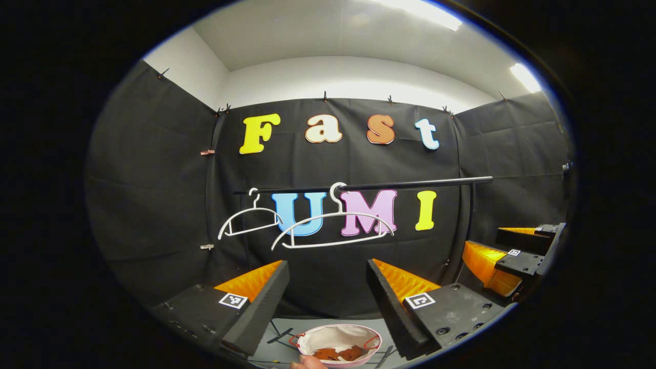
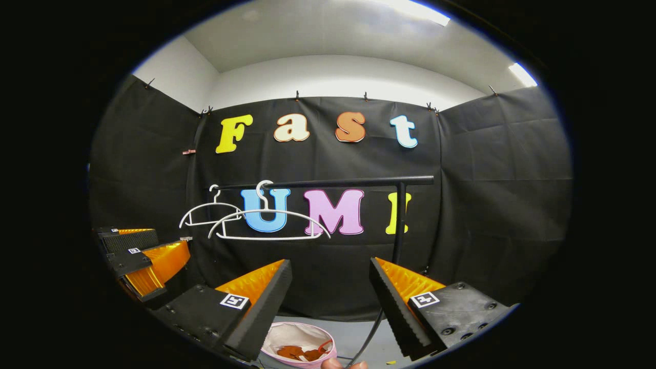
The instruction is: Grasp the clothes on the hanger with both hands and then place them into the laundry hamper below.
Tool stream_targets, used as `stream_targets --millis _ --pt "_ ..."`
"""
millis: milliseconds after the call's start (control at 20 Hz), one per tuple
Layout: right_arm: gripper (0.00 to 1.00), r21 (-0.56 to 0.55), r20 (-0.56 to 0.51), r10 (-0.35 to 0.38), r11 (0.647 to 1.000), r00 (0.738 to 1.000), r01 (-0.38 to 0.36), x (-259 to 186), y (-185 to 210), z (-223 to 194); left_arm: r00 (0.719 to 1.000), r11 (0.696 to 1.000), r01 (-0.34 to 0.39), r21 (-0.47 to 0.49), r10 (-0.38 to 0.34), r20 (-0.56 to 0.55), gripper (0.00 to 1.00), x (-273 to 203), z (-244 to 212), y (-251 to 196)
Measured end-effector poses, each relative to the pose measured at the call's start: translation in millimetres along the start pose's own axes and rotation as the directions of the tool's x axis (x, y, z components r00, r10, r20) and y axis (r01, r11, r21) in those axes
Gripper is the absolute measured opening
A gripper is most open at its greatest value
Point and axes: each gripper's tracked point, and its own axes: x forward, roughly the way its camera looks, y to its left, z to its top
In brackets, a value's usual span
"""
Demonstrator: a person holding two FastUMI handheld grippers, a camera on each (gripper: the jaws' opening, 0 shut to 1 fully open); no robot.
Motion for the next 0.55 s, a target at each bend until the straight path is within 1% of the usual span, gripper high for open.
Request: stream_targets --millis 50,100,150,200,350,400,500,550 --pt "0.99 0.004 0.006 -0.003 1.0 1.0 0.003 0 0 2 1.0 1.0 0.003 -0.002 -0.003 0.001 0.93 1 0 -1" --pt "0.98 0.001 0.011 -0.005 1.0 1.0 0.005 1 -2 3 1.0 1.0 0.007 -0.004 -0.007 0.005 0.96 2 1 -3" --pt "0.98 -0.004 0.019 -0.004 1.0 1.0 0.004 1 -1 5 1.0 1.0 0.011 -0.004 -0.011 0.011 0.94 2 3 -5" --pt "1.0 -0.012 0.027 -0.002 1.0 1.0 0.002 -1 0 7 1.0 1.0 0.014 -0.002 -0.014 0.014 0.96 4 4 -5" --pt "0.98 -0.02 0.05 0.001 1.0 0.999 0.0 1 2 13 1.0 1.0 0.018 0.005 -0.018 0.019 0.94 6 7 -8" --pt "0.98 -0.021 0.047 0.007 1.0 0.999 -0.006 2 4 12 1.0 1.0 0.019 0.003 -0.019 0.019 0.96 6 7 -9" --pt "0.96 -0.019 0.034 0.009 1.0 0.999 -0.008 4 5 6 1.0 1.0 0.018 0.004 -0.018 0.017 0.95 6 7 -9" --pt "0.98 -0.016 0.024 0.01 1.0 1.0 -0.009 5 5 3 1.0 1.0 0.017 0.007 -0.017 0.015 0.95 7 7 -8"
